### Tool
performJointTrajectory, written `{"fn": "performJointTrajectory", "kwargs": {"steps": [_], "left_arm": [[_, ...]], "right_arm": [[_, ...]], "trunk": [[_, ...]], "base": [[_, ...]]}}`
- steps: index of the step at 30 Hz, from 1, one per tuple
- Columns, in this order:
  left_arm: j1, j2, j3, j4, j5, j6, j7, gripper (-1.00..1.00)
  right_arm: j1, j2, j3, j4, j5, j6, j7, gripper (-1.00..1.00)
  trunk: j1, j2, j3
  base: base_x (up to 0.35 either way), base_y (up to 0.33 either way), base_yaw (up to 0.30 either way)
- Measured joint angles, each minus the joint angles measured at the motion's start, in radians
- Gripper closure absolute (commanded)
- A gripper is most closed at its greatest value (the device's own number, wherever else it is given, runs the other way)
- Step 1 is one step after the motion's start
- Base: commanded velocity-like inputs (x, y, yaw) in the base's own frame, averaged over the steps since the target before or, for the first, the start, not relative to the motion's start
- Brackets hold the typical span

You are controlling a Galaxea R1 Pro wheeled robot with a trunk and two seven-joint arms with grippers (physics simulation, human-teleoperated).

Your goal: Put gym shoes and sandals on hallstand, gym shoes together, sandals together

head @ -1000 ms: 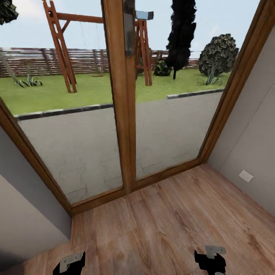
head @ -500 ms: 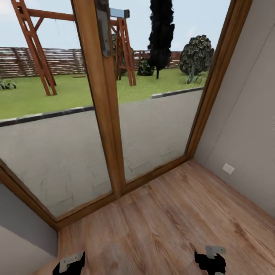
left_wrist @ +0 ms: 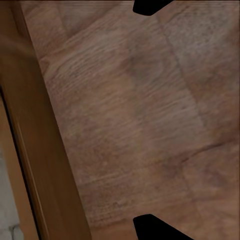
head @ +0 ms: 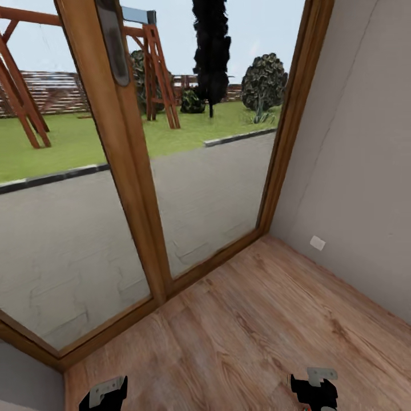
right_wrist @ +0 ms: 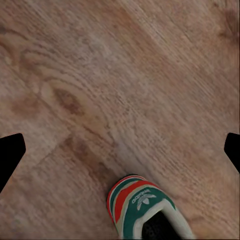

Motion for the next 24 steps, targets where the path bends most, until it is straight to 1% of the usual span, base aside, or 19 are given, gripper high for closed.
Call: {"fn": "performJointTrajectory", "kwargs": {"steps": [7, 17, 20, 24], "left_arm": [[0.0, 0.0, 0.0, 0.0, 0.0, 0.0, 0.0, -1.0], [0.0, 0.0, 0.001, -0.001, -0.001, 0.0, 0.0, -1.0], [0.0, 0.0, 0.0, -0.001, 0.0, 0.0, 0.0, -1.0], [0.0, 0.0, 0.0, -0.001, 0.0, 0.0, 0.0, -1.0]], "right_arm": [[0.0, 0.0, 0.0, 0.0, 0.0, 0.0, 0.0, -1.0], [0.0, 0.0, 0.0, -0.001, 0.0, 0.0, 0.0, -1.0], [0.0, 0.0, 0.0, -0.001, 0.0, 0.0, 0.0, -1.0], [0.0, 0.0, 0.0, -0.001, 0.0, 0.0, 0.0, -1.0]], "trunk": [[0.0, 0.0, 0.0], [0.0, 0.0, 0.0], [0.0, 0.0, 0.0], [0.0, 0.0, 0.0]], "base": [[0.025, 0.024, -0.262], [0.158, 0.225, -0.262], [0.042, 0.056, -0.165], [0.02, 0.026, -0.078]]}}
